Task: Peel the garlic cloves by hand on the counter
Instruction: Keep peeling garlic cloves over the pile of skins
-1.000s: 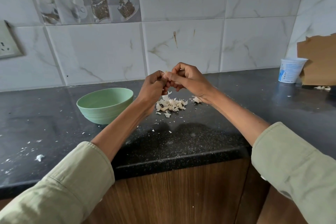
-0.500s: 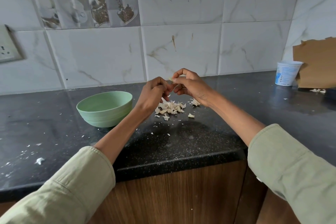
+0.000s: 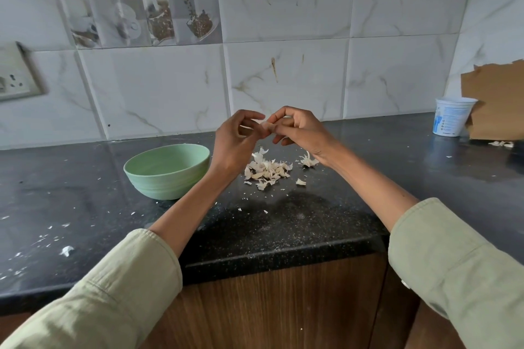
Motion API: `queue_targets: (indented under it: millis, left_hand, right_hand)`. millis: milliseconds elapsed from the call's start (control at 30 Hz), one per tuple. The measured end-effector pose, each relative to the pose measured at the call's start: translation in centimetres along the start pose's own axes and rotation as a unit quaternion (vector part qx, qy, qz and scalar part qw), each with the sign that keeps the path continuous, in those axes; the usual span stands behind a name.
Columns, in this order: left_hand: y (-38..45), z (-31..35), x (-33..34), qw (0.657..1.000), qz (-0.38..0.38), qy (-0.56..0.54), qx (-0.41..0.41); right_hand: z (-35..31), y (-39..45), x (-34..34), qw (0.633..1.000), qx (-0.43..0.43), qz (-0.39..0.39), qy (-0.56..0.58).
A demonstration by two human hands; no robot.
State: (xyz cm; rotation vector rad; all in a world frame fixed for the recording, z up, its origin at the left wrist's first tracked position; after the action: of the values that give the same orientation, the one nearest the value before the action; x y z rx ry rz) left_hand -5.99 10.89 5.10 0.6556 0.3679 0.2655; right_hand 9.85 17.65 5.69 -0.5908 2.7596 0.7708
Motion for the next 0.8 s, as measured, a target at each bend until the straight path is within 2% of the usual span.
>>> queue_targets:
  millis: [100, 300, 467, 600, 800]
  left_hand:
    - [0.0, 0.0, -0.4, 1.000, 0.022, -0.005, 0.002]
    - [0.1, -1.6, -0.4, 0.989, 0.017, -0.113, -0.091]
    - [0.0, -2.1, 0.2, 0.976, 0.020, -0.171, -0.131]
    - [0.0, -2.3, 0.1, 0.977, 0.015, -0.169, -0.131]
    - [0.0, -2.2, 0.0, 0.987, 0.020, -0.110, -0.113]
  right_hand:
    - [-0.3, -0.2, 0.3, 0.999, -0.023, -0.017, -0.019]
    - [-0.5, -0.1, 0.1, 0.998, -0.042, -0.015, -0.041]
    - [-0.8, -0.1, 0.0, 0.996, -0.057, -0.003, -0.063]
    - [-1.2, -0.2, -0.2, 0.995, -0.079, 0.007, -0.067]
    - [-1.6, -0.4, -0.2, 0.992, -0.099, 0.014, -0.079]
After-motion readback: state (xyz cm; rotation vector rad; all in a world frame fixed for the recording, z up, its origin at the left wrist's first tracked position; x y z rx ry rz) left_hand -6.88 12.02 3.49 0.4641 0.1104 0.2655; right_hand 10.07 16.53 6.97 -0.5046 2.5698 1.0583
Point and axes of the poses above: each hand's wrist, its own y-axis towards the middle knuckle, its own x-axis out of the palm, z = x × y, the point moved 7 cm from there along y, towards the middle knuckle, and after that the axes turned 1 degree about x, right-handed, at the moved point
